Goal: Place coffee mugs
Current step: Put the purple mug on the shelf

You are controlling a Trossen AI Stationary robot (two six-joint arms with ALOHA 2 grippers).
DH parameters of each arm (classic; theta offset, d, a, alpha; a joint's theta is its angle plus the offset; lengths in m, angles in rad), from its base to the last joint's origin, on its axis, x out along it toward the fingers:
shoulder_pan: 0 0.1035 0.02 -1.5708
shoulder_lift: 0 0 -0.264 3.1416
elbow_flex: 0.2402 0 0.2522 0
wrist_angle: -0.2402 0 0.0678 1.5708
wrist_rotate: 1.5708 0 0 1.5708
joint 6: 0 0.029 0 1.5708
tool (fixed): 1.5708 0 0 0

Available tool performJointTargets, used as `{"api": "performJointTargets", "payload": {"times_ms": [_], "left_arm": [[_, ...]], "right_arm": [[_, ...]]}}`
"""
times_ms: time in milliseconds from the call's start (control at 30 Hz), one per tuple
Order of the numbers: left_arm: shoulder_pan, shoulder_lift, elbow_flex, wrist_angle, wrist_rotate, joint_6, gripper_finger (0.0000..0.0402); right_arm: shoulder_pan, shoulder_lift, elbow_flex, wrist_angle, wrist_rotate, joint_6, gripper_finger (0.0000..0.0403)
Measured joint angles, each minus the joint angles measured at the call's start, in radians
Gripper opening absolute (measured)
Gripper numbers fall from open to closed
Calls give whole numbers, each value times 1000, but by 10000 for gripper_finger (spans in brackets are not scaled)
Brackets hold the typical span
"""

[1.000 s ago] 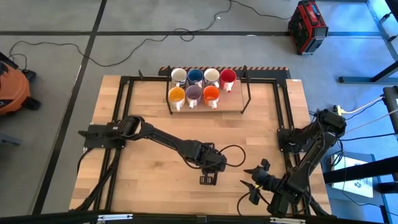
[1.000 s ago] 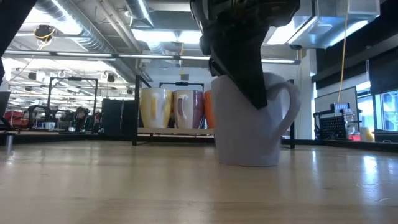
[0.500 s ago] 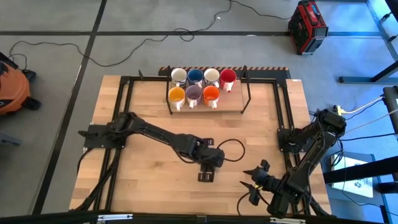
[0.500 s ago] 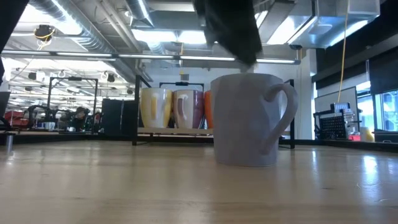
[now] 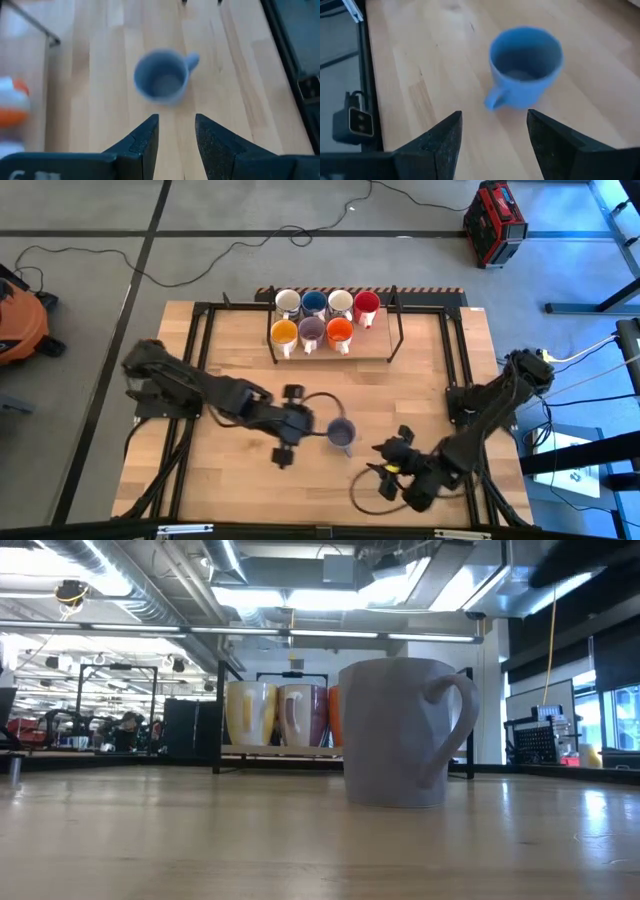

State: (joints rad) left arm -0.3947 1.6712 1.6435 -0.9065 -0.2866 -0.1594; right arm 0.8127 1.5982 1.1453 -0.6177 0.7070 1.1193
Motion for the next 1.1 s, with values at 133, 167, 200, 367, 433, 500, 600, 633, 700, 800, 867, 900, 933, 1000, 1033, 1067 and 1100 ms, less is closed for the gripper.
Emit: {"api": "performJointTargets", "payload": {"times_ms": [133, 167, 200, 367, 433, 500, 600, 633, 700, 800, 867, 900, 933, 1000, 1033, 1067, 1100], "left_arm": [[-21, -196, -282, 96, -1, -100, 122], [-27, -246, -348, 124, -1, -130, 122], [-34, -295, -413, 149, -1, -161, 122], [-64, -515, -665, 233, -25, -286, 122], [-72, -585, -728, 238, -36, -317, 122], [-77, -645, -776, 234, -39, -333, 122], [-77, -716, -823, 238, -38, -334, 122], [-77, -736, -833, 237, -39, -334, 122], [-77, -766, -846, 238, -42, -326, 122], [-77, -790, -860, 238, -52, -294, 122], [-77, -796, -866, 239, -63, -279, 121], [-77, -797, -870, 239, -68, -275, 121], [-77, -797, -872, 238, -70, -271, 121], [-77, -797, -876, 238, -70, -253, 121], [-77, -797, -877, 238, -70, -250, 121], [-77, -796, -877, 238, -70, -249, 121], [-77, -795, -877, 238, -72, -249, 121]], "right_arm": [[-126, 3, 68, -10, -84, -125, 209], [-160, 3, 83, -10, -111, -141, 209], [-196, 3, 93, -11, -154, -160, 209], [-365, 50, 142, -26, -384, -226, 209], [-417, 83, 186, -63, -423, -235, 209], [-463, 123, 243, -126, -467, -233, 209], [-518, 194, 318, -267, -536, -231, 209], [-532, 217, 341, -295, -556, -231, 209], [-551, 246, 372, -345, -598, -231, 209], [-568, 286, 381, -379, -663, -220, 209], [-567, 306, 379, -391, -681, -212, 209], [-566, 313, 379, -388, -683, -212, 209], [-565, 318, 379, -385, -682, -212, 209], [-565, 328, 380, -383, -682, -223, 206], [-565, 334, 380, -378, -682, -230, 201], [-565, 338, 380, -379, -682, -235, 193], [-566, 338, 376, -381, -682, -240, 181]]}}
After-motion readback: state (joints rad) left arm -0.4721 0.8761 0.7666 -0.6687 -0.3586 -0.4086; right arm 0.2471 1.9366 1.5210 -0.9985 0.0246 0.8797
